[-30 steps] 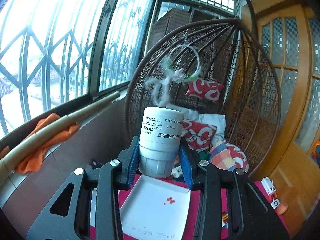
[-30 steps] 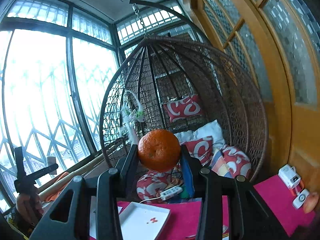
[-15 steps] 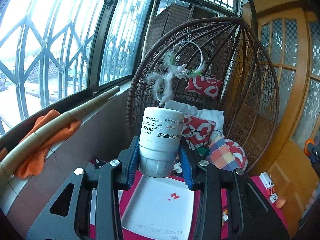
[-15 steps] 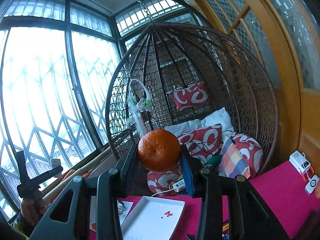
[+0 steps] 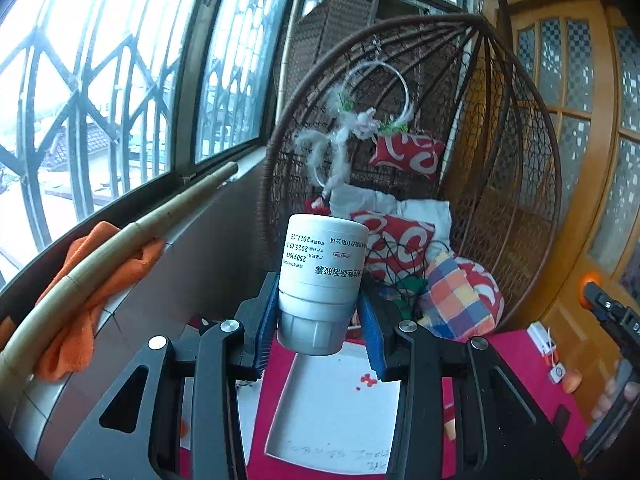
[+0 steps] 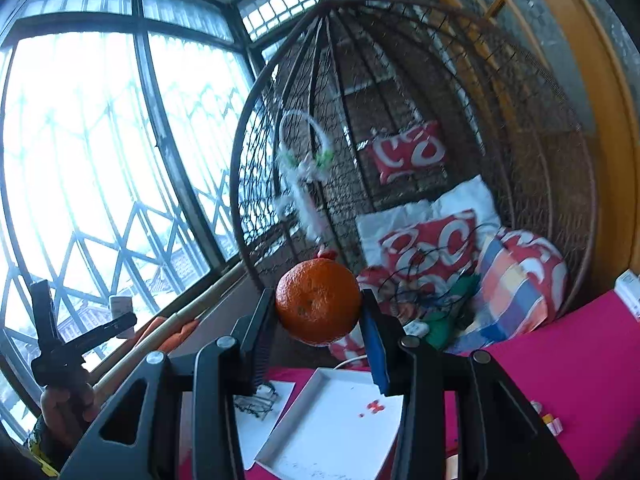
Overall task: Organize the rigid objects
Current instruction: 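Lift and carry the pill bottle and tangerine with both tools toward the white tray, then open the left tool over the tray while the right tool lowers and releases the tangerine, then move both tools back over the remaining items on the cloth, then grasp the brown tape roll with the left tool while the right tool grasps the white-red box, then lift and carry the tape roll and medicine box with both tools toward the tray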
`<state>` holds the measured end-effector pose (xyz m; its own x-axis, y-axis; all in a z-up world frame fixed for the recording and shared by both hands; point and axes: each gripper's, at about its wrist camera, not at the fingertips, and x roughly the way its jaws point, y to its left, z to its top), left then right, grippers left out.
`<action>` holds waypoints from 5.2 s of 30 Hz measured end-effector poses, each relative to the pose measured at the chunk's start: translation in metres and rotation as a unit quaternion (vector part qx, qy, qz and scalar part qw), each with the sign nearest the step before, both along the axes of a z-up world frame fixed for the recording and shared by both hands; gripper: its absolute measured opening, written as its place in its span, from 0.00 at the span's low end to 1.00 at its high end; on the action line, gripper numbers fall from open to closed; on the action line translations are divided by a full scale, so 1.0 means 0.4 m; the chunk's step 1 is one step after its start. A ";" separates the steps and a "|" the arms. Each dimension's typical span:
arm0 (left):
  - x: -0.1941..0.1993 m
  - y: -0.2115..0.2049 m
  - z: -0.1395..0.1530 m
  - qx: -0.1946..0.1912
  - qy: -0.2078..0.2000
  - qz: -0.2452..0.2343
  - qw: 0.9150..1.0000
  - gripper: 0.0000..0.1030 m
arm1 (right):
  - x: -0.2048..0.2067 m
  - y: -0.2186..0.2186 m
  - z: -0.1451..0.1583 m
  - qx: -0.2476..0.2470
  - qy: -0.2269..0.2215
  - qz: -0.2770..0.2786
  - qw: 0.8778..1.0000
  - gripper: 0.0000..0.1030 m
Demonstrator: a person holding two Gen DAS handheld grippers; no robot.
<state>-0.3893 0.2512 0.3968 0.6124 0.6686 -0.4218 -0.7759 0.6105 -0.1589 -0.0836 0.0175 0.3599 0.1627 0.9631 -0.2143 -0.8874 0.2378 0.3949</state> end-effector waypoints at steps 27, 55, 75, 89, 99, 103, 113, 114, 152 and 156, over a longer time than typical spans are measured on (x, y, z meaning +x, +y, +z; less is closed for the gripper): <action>0.344 0.170 -0.652 -0.247 0.229 -0.163 0.927 0.36 | -0.084 0.378 -0.487 -0.293 0.114 0.057 0.948 0.39; 0.258 0.150 -0.708 -0.222 0.182 -0.052 0.957 1.00 | -0.169 0.421 -0.641 -0.387 -0.022 0.050 0.921 1.00; 0.580 -0.167 -0.672 -0.235 0.197 -0.236 0.922 0.99 | 0.216 -0.047 -0.560 -0.304 0.087 -0.140 0.938 1.00; 0.817 -0.350 -0.764 -0.282 0.234 -0.259 0.894 0.77 | 0.401 -0.271 -0.620 -0.324 0.136 -0.186 0.918 1.00; 0.913 -0.364 -0.865 -0.306 0.262 -0.199 0.893 0.72 | 0.498 -0.299 -0.642 -0.345 0.111 -0.160 0.918 1.00; 0.928 -0.371 -0.886 -0.300 0.276 -0.183 0.895 0.63 | 0.519 -0.283 -0.659 -0.355 0.105 -0.135 0.919 1.00; 0.933 -0.346 -0.949 -0.315 0.306 -0.152 0.885 0.51 | 0.517 -0.127 -0.726 -0.413 0.049 -0.039 0.909 0.99; 0.934 -0.344 -0.947 -0.314 0.307 -0.153 0.885 0.51 | 0.516 -0.115 -0.736 -0.419 0.045 -0.036 0.906 0.99; 0.570 -0.410 -0.103 0.045 -0.017 -0.122 0.991 0.50 | 0.376 -0.396 -0.015 -0.015 -0.117 -0.152 0.981 0.47; 0.444 -0.368 0.017 0.084 -0.061 -0.074 0.992 0.50 | 0.332 -0.426 0.077 0.040 -0.141 -0.157 0.977 0.47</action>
